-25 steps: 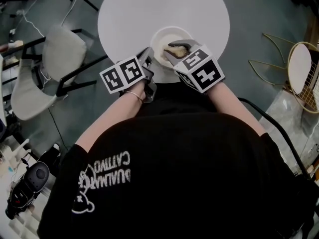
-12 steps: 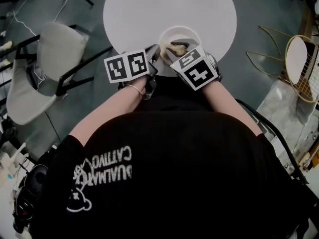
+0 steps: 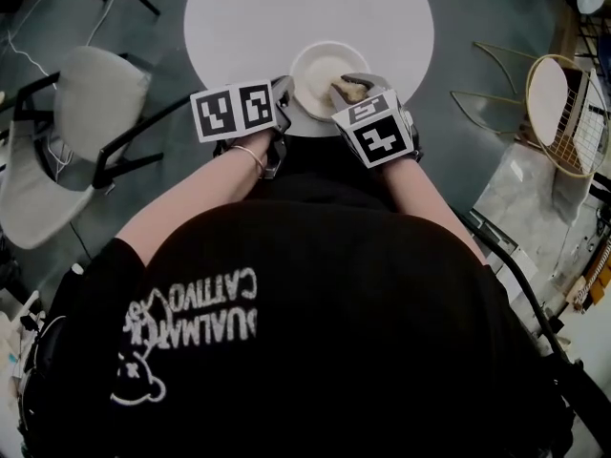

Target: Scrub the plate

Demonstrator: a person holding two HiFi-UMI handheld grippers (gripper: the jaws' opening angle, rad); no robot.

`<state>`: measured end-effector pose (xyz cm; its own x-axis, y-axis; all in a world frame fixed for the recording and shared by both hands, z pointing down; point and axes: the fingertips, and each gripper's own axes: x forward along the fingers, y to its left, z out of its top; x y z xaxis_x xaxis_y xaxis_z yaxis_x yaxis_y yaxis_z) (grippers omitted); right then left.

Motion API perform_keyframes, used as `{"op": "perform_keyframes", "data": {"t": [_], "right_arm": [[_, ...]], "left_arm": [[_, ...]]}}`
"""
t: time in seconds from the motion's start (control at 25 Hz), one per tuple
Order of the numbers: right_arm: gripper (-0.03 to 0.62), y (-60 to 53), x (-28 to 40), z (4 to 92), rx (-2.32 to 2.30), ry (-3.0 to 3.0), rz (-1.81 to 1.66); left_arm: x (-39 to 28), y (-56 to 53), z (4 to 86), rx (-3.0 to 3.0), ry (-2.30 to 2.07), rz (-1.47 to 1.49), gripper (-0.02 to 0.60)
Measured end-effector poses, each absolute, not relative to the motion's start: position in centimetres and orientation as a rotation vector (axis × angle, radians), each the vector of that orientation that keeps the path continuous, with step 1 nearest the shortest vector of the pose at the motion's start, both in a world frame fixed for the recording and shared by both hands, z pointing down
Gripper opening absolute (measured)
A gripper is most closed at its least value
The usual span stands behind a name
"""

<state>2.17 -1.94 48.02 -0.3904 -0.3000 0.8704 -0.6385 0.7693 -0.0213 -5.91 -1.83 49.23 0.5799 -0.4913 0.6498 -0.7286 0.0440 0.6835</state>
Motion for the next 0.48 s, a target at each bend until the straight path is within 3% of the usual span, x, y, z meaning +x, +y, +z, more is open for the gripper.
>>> {"op": "perform_keyframes", "data": {"t": [0.48], "right_arm": [[0.087, -2.1, 7.3, 47.7, 0.926, -1.916, 0.522]], "left_arm": [[-5.7, -1.1, 48.8, 1.659, -1.015, 0.314, 0.002]]}}
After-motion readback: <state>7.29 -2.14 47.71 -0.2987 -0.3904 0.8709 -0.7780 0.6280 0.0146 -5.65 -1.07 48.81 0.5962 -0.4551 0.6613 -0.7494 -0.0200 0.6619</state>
